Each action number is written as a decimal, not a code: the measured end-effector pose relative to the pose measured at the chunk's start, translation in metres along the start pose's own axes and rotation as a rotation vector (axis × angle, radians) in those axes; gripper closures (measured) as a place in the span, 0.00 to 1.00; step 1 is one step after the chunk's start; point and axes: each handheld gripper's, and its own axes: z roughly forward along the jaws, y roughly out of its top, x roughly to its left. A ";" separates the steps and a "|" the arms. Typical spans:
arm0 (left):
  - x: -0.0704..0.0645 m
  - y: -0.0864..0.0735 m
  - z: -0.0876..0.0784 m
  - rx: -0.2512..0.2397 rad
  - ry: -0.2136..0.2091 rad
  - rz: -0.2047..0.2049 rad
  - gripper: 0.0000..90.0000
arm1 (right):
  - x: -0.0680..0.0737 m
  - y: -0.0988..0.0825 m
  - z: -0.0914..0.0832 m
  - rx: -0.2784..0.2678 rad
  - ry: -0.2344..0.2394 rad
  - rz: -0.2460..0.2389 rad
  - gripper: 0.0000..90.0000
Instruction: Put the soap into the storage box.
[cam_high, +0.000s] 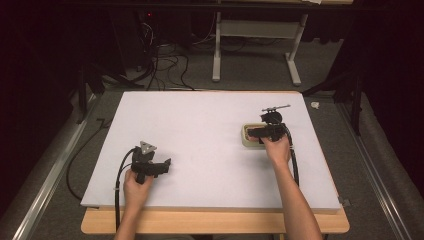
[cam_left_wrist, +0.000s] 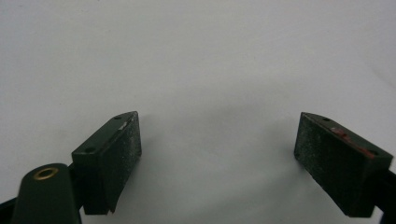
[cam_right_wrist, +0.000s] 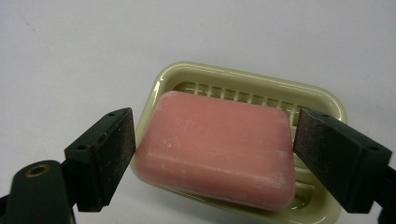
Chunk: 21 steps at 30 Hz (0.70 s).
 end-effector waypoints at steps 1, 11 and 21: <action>0.000 0.000 0.000 0.000 0.000 0.000 0.17 | 0.000 0.000 -0.001 -0.004 0.000 -0.003 0.17; 0.000 0.000 0.000 0.000 0.000 -0.001 0.17 | 0.003 -0.002 -0.018 -0.065 0.010 -0.025 0.19; 0.000 0.000 0.000 0.000 0.000 -0.001 0.17 | -0.002 -0.011 -0.027 -0.104 0.013 -0.021 0.20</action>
